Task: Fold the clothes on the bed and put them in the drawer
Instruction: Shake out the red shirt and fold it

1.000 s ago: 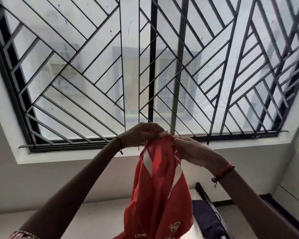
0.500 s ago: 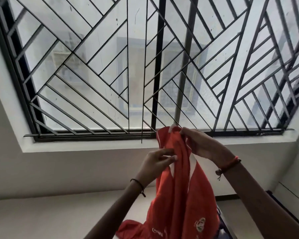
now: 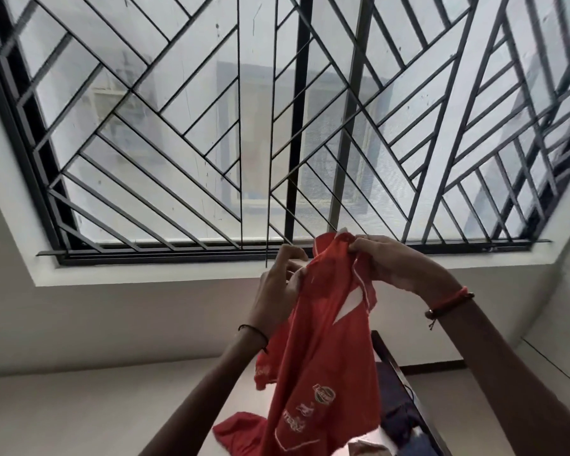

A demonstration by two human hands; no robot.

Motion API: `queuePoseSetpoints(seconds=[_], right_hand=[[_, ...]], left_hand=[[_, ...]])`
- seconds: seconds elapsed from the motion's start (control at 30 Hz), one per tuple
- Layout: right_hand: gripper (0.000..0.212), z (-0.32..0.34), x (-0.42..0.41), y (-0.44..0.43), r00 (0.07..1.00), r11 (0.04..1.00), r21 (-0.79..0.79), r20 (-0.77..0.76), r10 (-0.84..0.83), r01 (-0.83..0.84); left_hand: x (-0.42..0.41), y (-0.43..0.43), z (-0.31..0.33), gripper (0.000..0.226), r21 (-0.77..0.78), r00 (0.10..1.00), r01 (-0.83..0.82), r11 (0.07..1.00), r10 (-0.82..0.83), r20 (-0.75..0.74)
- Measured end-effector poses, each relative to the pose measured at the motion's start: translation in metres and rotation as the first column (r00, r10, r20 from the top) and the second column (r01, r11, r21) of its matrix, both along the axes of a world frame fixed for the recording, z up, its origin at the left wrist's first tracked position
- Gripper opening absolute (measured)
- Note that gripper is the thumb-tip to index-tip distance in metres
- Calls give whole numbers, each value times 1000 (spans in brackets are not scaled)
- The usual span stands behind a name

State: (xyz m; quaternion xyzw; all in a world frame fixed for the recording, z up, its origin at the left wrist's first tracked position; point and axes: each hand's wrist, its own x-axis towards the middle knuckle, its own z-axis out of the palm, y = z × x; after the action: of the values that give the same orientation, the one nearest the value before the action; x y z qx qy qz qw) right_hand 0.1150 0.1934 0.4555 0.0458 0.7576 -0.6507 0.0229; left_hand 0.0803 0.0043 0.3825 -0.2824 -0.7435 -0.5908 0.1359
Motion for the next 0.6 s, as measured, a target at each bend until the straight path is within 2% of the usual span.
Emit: queuePoseSetpoints(seconds=[0.13,0.3,0.43,0.6], right_hand=[[22,-5,-3,-2,998,982,-187,50,48,-38],[25,-10,-8,-13,997,949,-313,51,62,-43],[19,-14,-12,-20,996,974,-210,10,84,-80],[20,-18,-14,-25,996,991,-103,-3,87,-87]], left_hand=[[-2,3,4,16,-98,1000,-5,995,2,-31],[-1,7,3,13,-53,995,47,998,-42,89],[-1,7,-6,12,-13,967,192,981,-187,171],[0,1,-10,8,-12,965,169,986,-163,205]])
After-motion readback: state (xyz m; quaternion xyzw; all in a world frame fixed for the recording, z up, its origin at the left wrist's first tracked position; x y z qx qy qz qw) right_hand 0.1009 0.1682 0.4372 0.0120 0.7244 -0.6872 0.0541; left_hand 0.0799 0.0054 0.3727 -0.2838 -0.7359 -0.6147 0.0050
